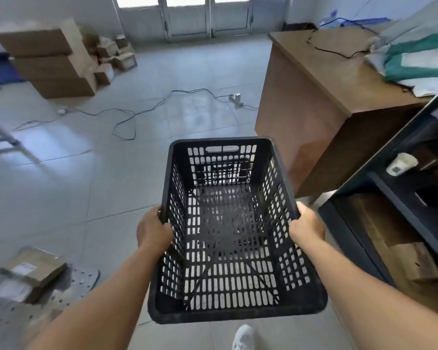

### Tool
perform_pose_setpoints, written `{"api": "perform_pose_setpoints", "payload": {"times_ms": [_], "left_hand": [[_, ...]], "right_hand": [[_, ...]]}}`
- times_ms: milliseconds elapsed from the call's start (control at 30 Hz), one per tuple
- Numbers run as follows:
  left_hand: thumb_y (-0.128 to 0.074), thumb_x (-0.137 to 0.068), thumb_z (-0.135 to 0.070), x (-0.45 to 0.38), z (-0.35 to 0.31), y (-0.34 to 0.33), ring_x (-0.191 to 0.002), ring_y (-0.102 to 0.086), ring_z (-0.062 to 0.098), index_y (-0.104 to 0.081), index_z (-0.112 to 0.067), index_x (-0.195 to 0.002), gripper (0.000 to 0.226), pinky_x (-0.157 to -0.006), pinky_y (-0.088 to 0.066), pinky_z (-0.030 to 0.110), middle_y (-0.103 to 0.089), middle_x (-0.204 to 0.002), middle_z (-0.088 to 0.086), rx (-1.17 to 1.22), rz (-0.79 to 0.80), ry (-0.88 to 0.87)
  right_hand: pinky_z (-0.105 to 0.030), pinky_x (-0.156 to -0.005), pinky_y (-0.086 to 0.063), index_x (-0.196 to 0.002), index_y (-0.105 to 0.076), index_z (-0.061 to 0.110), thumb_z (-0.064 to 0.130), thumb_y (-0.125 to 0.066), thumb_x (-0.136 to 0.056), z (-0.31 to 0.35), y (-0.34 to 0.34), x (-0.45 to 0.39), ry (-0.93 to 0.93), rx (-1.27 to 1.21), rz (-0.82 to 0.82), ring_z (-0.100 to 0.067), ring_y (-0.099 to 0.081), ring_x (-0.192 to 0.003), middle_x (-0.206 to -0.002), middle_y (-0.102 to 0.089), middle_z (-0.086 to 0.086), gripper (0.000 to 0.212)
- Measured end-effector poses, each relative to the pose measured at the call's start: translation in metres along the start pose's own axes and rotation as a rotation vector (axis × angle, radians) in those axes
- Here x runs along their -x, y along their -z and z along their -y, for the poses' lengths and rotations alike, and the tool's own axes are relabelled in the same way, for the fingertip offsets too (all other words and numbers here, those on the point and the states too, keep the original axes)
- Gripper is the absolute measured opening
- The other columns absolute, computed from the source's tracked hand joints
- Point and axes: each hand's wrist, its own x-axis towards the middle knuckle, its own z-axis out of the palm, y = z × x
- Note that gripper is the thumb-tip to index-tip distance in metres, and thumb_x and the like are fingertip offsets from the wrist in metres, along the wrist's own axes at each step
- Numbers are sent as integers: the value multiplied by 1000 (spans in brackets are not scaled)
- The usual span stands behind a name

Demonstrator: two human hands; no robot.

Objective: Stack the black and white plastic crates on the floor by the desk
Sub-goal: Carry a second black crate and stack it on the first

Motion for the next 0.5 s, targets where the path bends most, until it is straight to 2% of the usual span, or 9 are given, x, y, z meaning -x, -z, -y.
{"api": "perform_pose_setpoints", "payload": {"times_ms": [100,233,500], "left_hand": [[-53,-79,2,-24,-15,-15,-86,-58,26,-63,-12,-112,37,-78,-41,30,-70,-103,9,11,-14,26],[-54,-81,1,-58,-28,-36,-82,-55,20,-61,-14,-112,35,-75,-41,28,-69,-100,6,23,-2,48],[-56,-80,-1,-149,-49,-80,-83,-57,22,-61,-16,-114,38,-74,-42,29,-69,-97,4,31,47,68]], "right_hand": [[-36,-103,-41,-146,-40,23,0,-44,-88,15,2,-40,14,9,18,-31,-48,-129,-145,-50,-4,63],[-36,-103,-41,-148,-36,19,-2,-41,-88,35,2,-86,57,40,59,-31,-47,-130,-148,-45,-6,64],[-37,-106,-37,-149,-36,20,-4,-40,-87,71,-27,-173,18,49,58,-30,-44,-133,-148,-44,-6,66]]}}
